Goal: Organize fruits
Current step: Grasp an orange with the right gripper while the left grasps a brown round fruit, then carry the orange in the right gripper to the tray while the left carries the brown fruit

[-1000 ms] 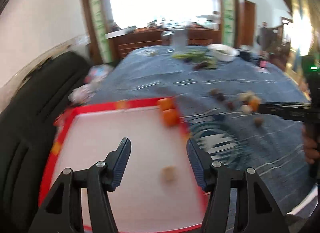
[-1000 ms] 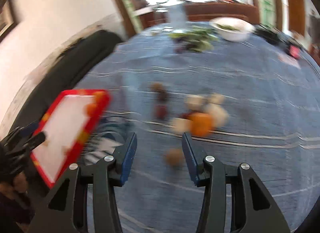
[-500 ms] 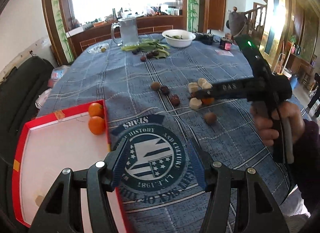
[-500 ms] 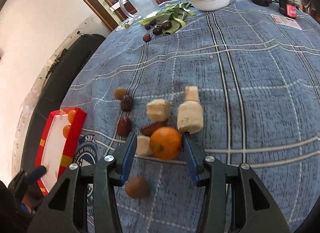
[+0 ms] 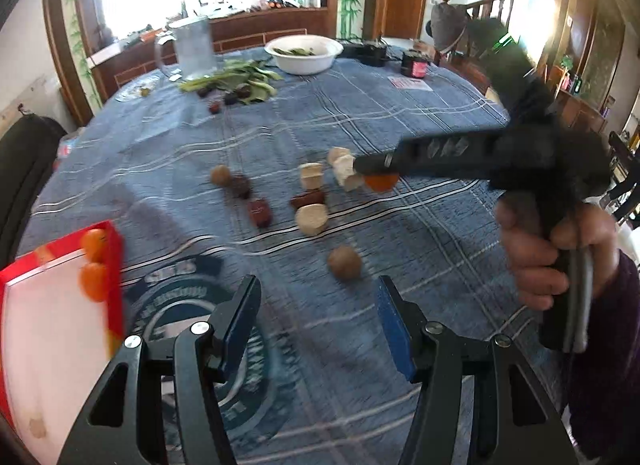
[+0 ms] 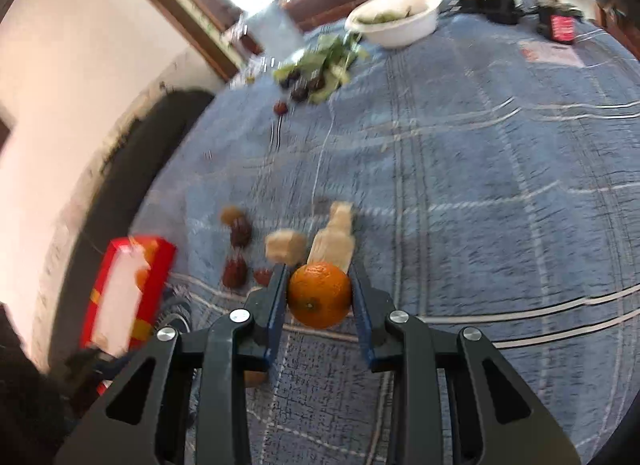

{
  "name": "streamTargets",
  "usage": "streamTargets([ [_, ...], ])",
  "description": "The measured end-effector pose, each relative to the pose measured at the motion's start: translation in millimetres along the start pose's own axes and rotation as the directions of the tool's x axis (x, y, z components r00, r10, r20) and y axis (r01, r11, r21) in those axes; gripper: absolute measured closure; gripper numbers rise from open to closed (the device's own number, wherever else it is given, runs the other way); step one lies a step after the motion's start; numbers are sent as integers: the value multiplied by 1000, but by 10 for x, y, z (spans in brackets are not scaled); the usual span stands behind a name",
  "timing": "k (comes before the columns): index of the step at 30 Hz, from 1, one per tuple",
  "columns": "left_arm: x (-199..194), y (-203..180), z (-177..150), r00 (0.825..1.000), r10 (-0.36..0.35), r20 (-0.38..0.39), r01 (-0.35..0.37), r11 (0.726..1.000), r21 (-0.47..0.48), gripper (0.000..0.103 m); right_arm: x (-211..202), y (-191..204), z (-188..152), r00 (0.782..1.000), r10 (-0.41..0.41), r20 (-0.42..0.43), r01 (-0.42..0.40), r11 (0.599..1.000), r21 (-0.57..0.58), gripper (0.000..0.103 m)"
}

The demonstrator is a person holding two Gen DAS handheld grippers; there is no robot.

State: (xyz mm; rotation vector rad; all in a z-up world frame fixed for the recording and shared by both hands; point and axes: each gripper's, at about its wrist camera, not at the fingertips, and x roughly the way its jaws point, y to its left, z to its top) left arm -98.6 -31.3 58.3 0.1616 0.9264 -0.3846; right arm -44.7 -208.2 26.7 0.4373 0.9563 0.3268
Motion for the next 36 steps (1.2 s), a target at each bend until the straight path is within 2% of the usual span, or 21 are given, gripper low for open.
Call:
streamTargets([
  [6, 284, -112, 90, 999, -7, -47, 7, 1000, 3, 45, -187, -148, 95, 998, 7, 67, -13, 996, 88, 70],
  [9, 389, -135, 103, 998, -18, -63, 18, 1000, 2, 61, -184, -141, 100, 998, 13, 65, -19, 996, 93, 70],
  [11, 440, -144, 101, 997, -35, -73, 35, 999, 2, 65, -183, -135, 101, 998, 22, 61, -28, 996, 88, 70],
  [13, 484, -160, 92, 996, -41, -80, 41, 999, 9, 78, -165, -118, 91, 998, 19, 59, -24, 996, 83, 70],
  [14, 503, -161, 81, 995, -45, -83, 46, 999, 11, 80, -155, -113, 89, 998, 18, 57, -22, 996, 82, 70],
  [21, 501, -150, 73, 997, -53, -56, 53, 999, 8, 81, -101, -89, 76, 999, 7, 48, -10, 998, 60, 70],
  [24, 349, -88, 68, 999, -33, -14, 32, 999, -12, 81, -91, -76, 68, 999, 11, 49, -13, 999, 50, 70],
  [29, -141, 189, -33, 996, 35, 88, -28, 997, -79, 81, -84, -99, 67, 998, 6, 60, -9, 998, 56, 70],
  [36, -668, 756, -271, 970, 177, 166, -140, 967, -214, 82, -104, -46, 43, 992, -10, 123, 8, 1000, 17, 70],
])
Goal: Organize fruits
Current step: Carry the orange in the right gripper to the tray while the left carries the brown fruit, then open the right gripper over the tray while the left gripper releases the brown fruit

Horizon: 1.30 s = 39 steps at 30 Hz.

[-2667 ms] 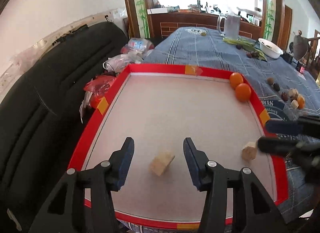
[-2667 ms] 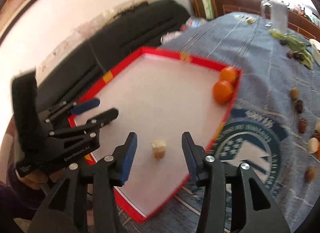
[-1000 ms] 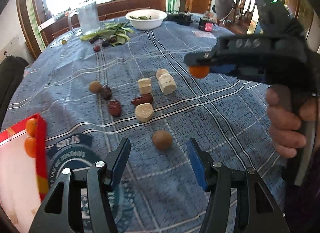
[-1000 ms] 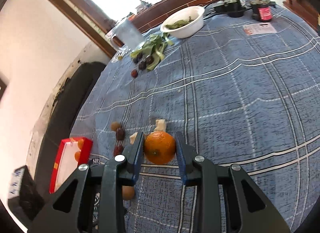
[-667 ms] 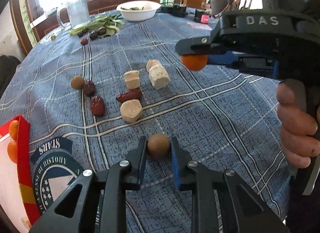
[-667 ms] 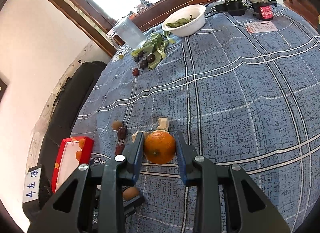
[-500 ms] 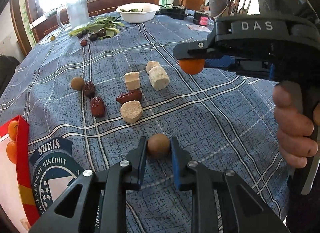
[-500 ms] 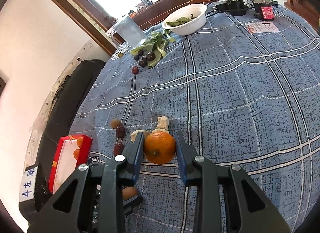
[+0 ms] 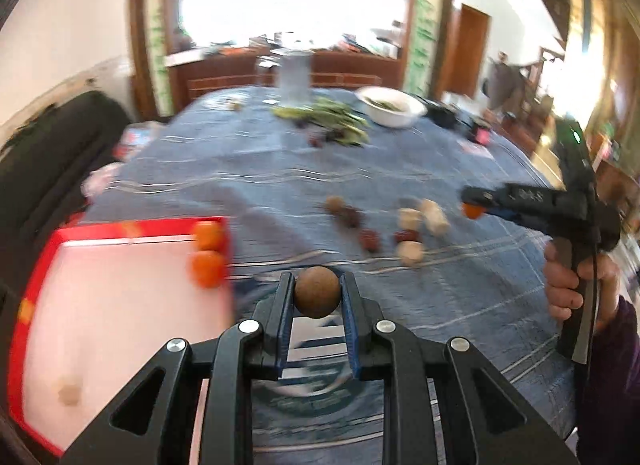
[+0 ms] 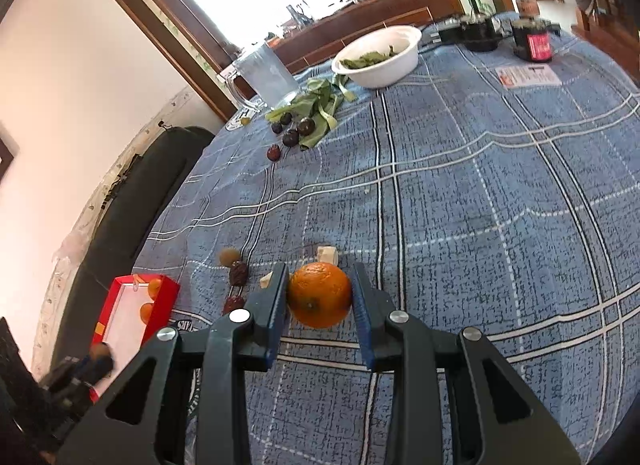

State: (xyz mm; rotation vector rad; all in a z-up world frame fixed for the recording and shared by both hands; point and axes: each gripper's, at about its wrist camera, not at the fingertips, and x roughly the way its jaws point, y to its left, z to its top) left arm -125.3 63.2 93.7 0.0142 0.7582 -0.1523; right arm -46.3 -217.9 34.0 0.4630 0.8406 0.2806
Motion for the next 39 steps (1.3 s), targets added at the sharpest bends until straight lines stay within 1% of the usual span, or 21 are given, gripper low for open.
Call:
streamTargets([
  [3, -97, 258, -19, 998, 52, 32, -51, 998, -34, 82, 45, 44, -43, 1000, -1, -3, 1, 1000, 6, 70],
  [5, -143, 408, -37, 995, 87, 46, -85, 995, -50, 82, 72, 168, -102, 1000, -4, -20, 4, 1000, -8, 70],
  [8, -208, 626, -75, 990, 127, 64, -123, 990, -73, 82, 81, 556, -238, 999, 33, -42, -37, 996, -82, 70],
  [10, -233, 799, -113, 985, 157, 64, -151, 984, -94, 82, 98, 941, -368, 996, 73, -60, -81, 984, -157, 70],
  [12, -247, 947, -163, 983, 175, 60, -167, 978, -122, 82, 126, 1312, -497, 991, 113, -73, -127, 965, -231, 70],
  [14, -262, 1096, -233, 979, 198, 53, -189, 971, -148, 82, 188, 1726, -648, 982, 159, -97, -182, 934, -308, 70],
  [16, -273, 1201, -301, 973, 226, 45, -217, 963, -162, 82, 271, 2019, -781, 973, 188, -131, -222, 910, -350, 70],
  [19, -297, 1368, -405, 967, 252, 33, -242, 953, -180, 82, 438, 2404, -1009, 962, 196, -189, -260, 869, -420, 70],
  [21, -284, 1461, -452, 965, 262, 22, -254, 948, -190, 82, 544, 2579, -1143, 959, 184, -213, -265, 849, -457, 70],
  [24, -241, 1555, -494, 961, 276, 5, -270, 943, -193, 81, 726, 2727, -1270, 956, 161, -244, -263, 837, -479, 70],
  [27, -181, 1620, -546, 956, 294, -19, -292, 938, -188, 81, 921, 2837, -1349, 958, 104, -266, -232, 828, -511, 70],
  [31, -152, 1698, -596, 951, 306, -35, -307, 933, -190, 81, 1072, 2892, -1437, 948, 70, -310, -229, 825, -516, 70],
  [34, -120, 1725, -622, 948, 313, -50, -317, 930, -188, 81, 1081, 2919, -1470, 953, 57, -297, -215, 820, -530, 68],
  [38, -84, 1711, -626, 941, 331, -69, -339, 925, -173, 81, 1092, 2898, -1445, 946, 62, -318, -225, 830, -510, 66],
  [39, -73, 1713, -629, 940, 332, -76, -341, 924, -172, 78, 1086, 2901, -1433, 942, 72, -327, -237, 834, -498, 64],
])
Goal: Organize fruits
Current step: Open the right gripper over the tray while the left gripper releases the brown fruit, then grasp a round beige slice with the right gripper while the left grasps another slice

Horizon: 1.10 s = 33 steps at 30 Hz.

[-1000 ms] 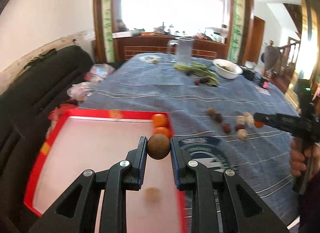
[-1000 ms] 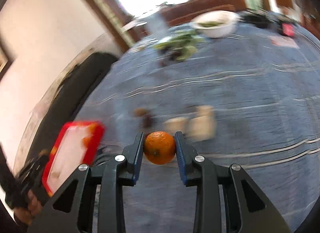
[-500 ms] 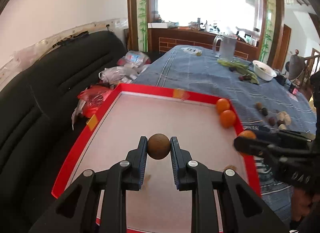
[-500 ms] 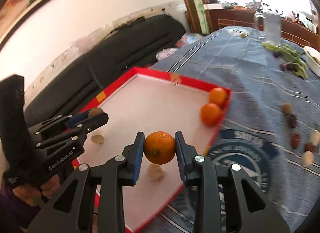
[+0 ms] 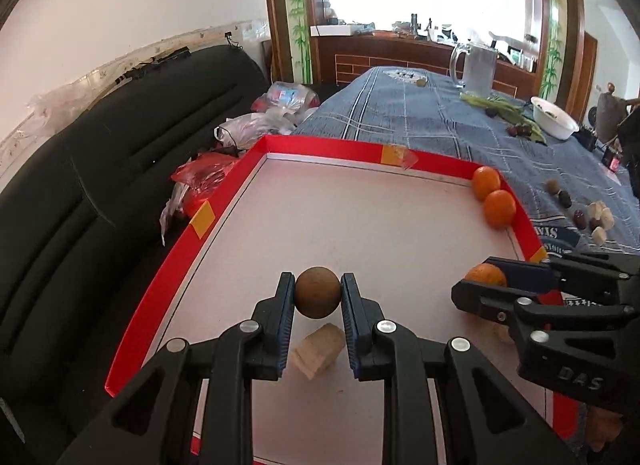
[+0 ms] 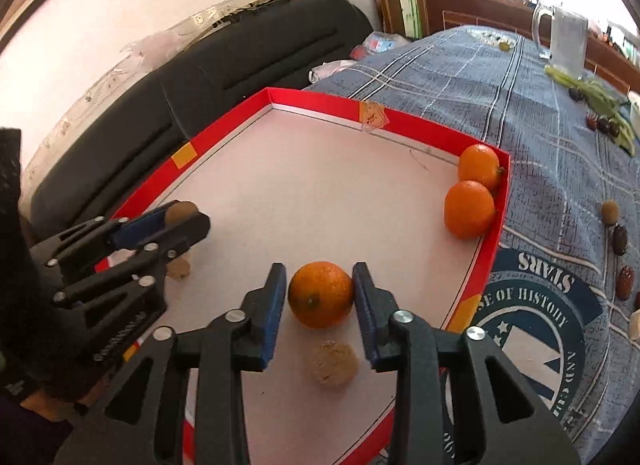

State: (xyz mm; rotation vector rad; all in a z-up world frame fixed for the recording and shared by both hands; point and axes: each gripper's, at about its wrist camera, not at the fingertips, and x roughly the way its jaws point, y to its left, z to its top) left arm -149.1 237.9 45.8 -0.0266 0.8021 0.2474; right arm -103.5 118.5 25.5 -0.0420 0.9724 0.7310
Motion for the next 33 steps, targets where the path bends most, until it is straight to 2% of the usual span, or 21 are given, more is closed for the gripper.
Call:
streamTargets([
  [2, 11, -2, 2, 1000, 5, -11, -5, 1000, -3, 72, -110, -30, 10, 999, 31, 30, -31, 999, 20, 61],
  [4, -7, 3, 6, 1000, 14, -14, -14, 1000, -6, 59, -250, -82, 19, 996, 42, 74, -45, 999, 31, 57],
  [5, -25, -3, 10, 1000, 16, -10, -16, 1000, -7, 57, -328, -122, 22, 994, 44, 97, -48, 998, 38, 57],
  [9, -115, -86, 39, 1000, 15, 11, -15, 1000, 9, 55, -584, -334, 9, 987, 6, 158, -19, 997, 77, 55],
  [14, -220, -313, 85, 999, -11, 36, 9, 998, 58, 54, -909, -853, -124, 975, -69, 211, 32, 984, 175, 55],
  [19, -421, -671, 197, 992, -92, 84, 81, 988, 131, 54, -1281, -1493, -337, 952, -192, 238, 119, 950, 289, 56],
  [22, -527, -897, 254, 982, -157, 106, 137, 975, 178, 52, -1461, -1921, -454, 931, -293, 219, 199, 908, 369, 56],
  [27, -574, -1354, 291, 958, -274, 81, 247, 937, 248, 51, -1424, -2405, -548, 898, -432, 82, 367, 839, 400, 56],
  [29, -560, -1532, 286, 947, -316, 58, 289, 916, 277, 51, -1353, -2488, -551, 896, -441, 51, 387, 833, 396, 57],
  [33, -547, -1751, 241, 935, -354, 14, 333, 890, 312, 51, -1235, -2488, -502, 901, -432, 31, 391, 843, 370, 62],
])
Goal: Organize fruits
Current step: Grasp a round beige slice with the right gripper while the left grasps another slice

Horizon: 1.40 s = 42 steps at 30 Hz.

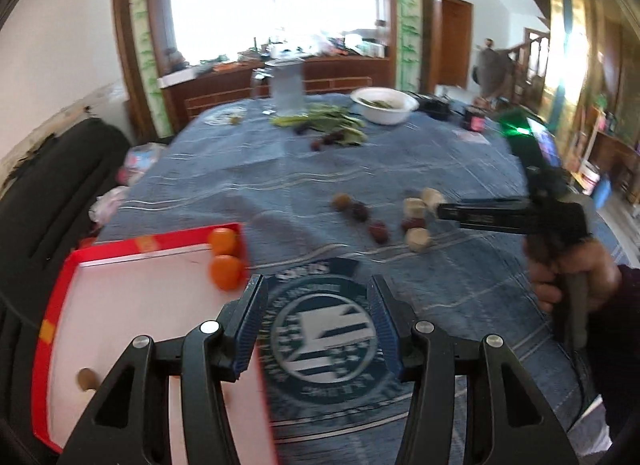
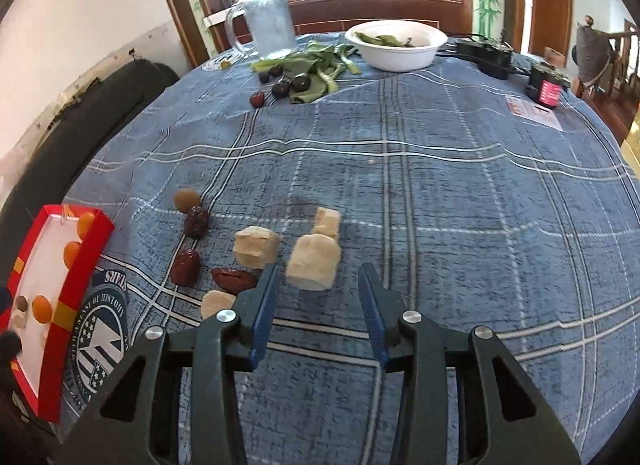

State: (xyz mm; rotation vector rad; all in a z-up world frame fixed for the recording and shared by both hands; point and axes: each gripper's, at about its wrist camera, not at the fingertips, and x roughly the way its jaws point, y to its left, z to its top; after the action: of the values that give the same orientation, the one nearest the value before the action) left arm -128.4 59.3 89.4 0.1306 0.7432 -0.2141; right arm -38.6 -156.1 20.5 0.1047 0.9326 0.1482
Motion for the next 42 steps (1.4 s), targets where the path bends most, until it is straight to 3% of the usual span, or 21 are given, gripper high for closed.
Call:
streamTargets([
  [5, 97, -149, 30, 998, -46, -36, 46, 999, 16, 51, 161, 30, 49, 1000, -20, -7, 20, 1000, -12, 73],
  [10, 217, -253, 96, 994, -88, -69, 89, 996, 9, 51, 158, -85, 43, 1000, 31, 1, -31, 999, 30, 73],
  [16, 457, -494, 185, 985, -127, -114, 130, 991, 16, 51, -37, -443, 104, 990, 125, 60, -134, 975, 177, 73],
  [26, 940, -791, 271, 971, -141, -192, 140, 990, -19, 52, -352, -602, 169, 975, 164, 151, -197, 951, 240, 73],
  [30, 1094, -823, 296, 969, -129, -210, 126, 992, -28, 56, -426, -646, 187, 968, 176, 177, -218, 940, 261, 73],
  [36, 1220, -839, 313, 964, -136, -228, 134, 991, -23, 73, -426, -643, 184, 968, 182, 176, -224, 937, 266, 73],
  [42, 1253, -845, 324, 969, -135, -208, 134, 991, -20, 77, -387, -642, 173, 970, 178, 166, -218, 939, 267, 73],
])
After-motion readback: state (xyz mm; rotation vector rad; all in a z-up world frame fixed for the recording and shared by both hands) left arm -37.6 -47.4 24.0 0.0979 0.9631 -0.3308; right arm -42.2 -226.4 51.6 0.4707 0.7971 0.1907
